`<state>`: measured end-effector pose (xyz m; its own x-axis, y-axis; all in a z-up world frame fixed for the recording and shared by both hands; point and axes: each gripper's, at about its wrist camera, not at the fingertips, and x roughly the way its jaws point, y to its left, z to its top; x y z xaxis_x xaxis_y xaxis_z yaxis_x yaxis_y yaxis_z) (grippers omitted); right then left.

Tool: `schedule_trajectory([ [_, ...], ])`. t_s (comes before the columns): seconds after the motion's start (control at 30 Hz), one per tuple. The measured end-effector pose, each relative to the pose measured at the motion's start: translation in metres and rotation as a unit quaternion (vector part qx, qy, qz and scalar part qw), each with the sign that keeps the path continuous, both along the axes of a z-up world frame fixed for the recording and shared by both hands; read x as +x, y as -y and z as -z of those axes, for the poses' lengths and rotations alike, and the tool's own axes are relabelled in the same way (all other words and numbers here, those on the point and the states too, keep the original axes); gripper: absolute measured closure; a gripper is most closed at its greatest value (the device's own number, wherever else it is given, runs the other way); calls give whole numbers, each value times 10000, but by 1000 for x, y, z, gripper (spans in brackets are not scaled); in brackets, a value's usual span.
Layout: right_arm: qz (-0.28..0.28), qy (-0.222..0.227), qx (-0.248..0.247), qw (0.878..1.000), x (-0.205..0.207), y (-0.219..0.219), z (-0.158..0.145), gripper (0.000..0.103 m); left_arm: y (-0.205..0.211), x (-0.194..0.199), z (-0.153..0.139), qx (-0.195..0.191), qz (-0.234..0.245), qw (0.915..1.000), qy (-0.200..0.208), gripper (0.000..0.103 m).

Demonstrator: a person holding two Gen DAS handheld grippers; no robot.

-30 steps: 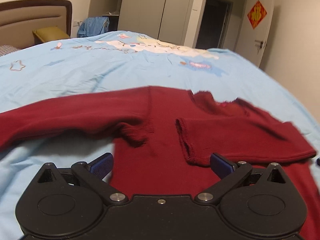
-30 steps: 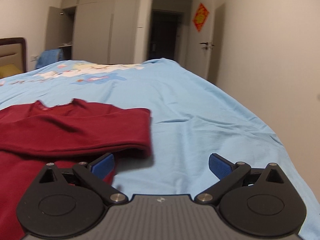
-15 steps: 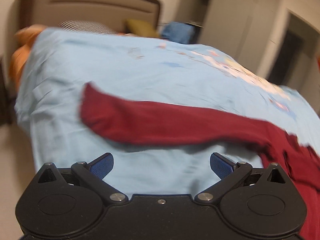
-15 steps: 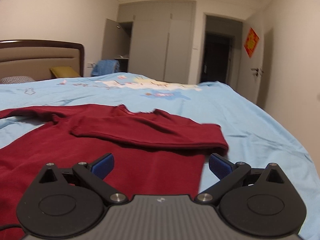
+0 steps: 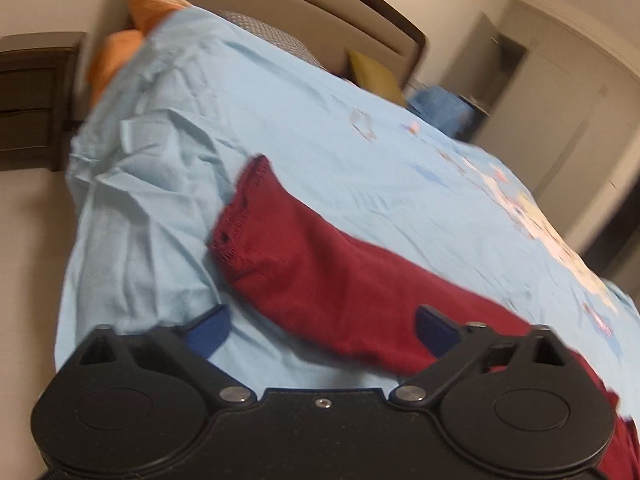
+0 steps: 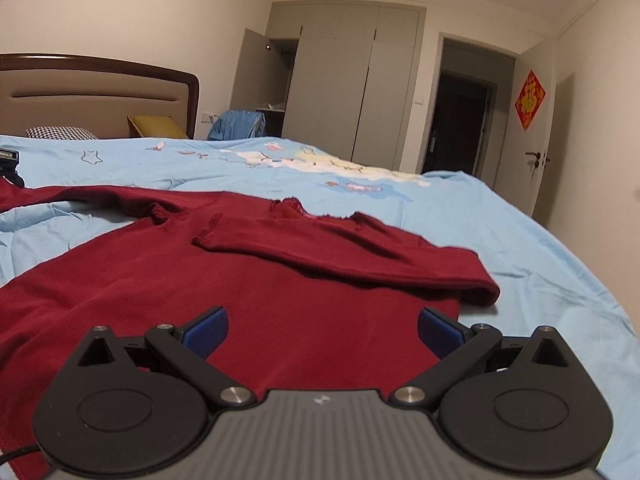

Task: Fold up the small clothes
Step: 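Reach the left gripper to the other sleeve cuff and grasp it, then lift the sleeve with the left gripper and lay it across the body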

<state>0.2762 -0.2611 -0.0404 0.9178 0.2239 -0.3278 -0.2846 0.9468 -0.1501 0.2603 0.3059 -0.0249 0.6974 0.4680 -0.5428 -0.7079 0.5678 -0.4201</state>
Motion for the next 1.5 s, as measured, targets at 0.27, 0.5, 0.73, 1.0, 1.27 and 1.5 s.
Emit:
schedule_trajectory([
  [0.27, 35, -242, -25, 9997, 1, -7, 12, 0, -3, -14, 7, -61, -217, 9987, 460, 63],
  [0.5, 5, -295, -33, 9996, 3, -11, 16, 0, -6, -10, 9, -161, -467, 9976, 476, 58],
  [0.73, -47, -284, -58, 9996, 2, -9, 15, 0, -3, -14, -4, 182, -749, 9950, 642, 100],
  [1.0, -10, -300, 89, 9995, 3, -5, 16, 0, 4, 4, -42, 1012, -119, 9893, 1047, 100],
  [1.27, 32, -269, 463, 9986, 5, 6, 12, 0, 57, 45, -109, 2097, 1136, 9561, 1700, 100],
  [1.5, 249, -96, 836, 9961, 4, 26, 3, 0, 153, 93, -150, 2801, 2331, 9102, 1965, 100],
])
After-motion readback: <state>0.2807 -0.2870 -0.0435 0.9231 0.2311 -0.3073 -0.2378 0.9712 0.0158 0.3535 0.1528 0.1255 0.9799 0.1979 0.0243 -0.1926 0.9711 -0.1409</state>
